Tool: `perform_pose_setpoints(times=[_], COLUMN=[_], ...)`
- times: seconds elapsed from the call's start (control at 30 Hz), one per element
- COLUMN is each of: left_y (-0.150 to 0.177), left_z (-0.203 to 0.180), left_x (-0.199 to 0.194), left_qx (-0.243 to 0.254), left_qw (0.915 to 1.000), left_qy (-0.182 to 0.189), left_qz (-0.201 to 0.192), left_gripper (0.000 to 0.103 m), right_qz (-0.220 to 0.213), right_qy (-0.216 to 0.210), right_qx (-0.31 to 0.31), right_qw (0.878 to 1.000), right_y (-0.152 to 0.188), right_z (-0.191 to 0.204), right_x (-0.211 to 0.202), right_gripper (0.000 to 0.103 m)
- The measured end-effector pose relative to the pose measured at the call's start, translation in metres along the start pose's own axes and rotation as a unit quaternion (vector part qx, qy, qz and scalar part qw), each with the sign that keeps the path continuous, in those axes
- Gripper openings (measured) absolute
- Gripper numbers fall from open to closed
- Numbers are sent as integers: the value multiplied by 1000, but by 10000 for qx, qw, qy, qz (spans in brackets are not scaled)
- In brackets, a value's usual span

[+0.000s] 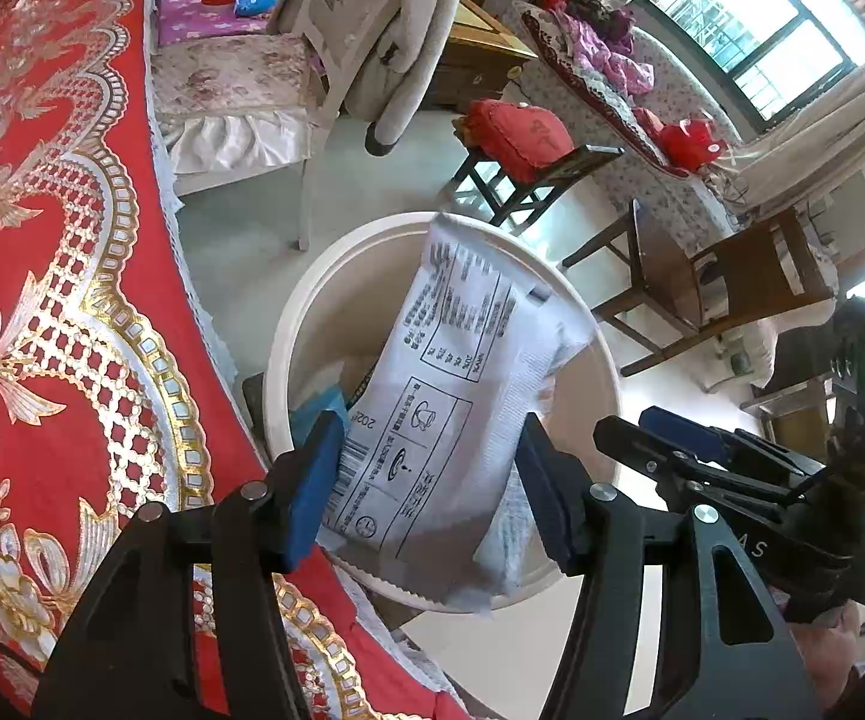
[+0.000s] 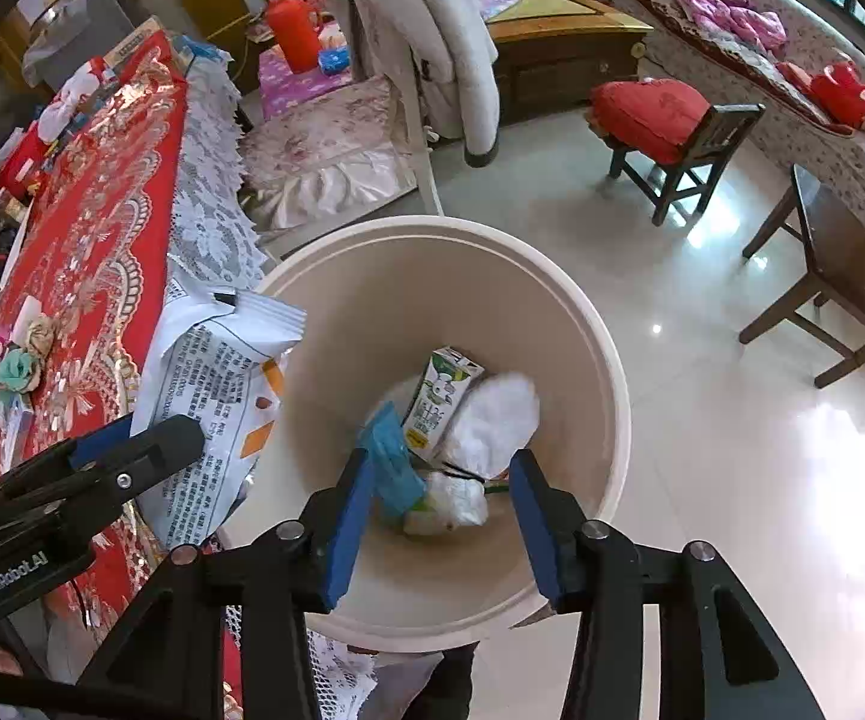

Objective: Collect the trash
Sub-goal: 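Open both tools to drop the sachet and tissue bundle into the bucket, then move both open tools back over the table toward the white medicine box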

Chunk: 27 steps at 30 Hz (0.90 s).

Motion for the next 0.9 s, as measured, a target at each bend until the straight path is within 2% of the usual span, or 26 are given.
perform_pose_setpoints(times=[0.13, 0.4, 0.63, 0.9], left_y=[2, 0, 0, -3], left_z=[1, 9, 22, 55], left_x=[-2, -17, -40, -64], left_qx=[-50, -89, 36, -98], left_qw=[10000, 9999, 9979, 9933], left_qy=[38, 7, -460, -904], left_qz=[2, -137, -453, -719], left_gripper=[62, 62, 62, 62], right_qz=[23, 7, -17, -40], right_qy=[-10, -41, -152, -357], right_qx=[84, 99, -61, -315], right_qw=[10000, 9999, 9999, 9989], right_y=[0, -3, -6, -9], right_z=[-2, 3, 22, 60], right_x=[1, -2, -1, 5], right_gripper=[52, 52, 54, 59])
Point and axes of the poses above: each gripper's, at about its wrist camera, not at the fingertips, and x roughly the way its jaws point, z to its left, y to its underside, the point moved 2 cm from there along x, roughly the way its jaws point, and after that the axes turned 11 degrees about -z, right-handed, at the moved point
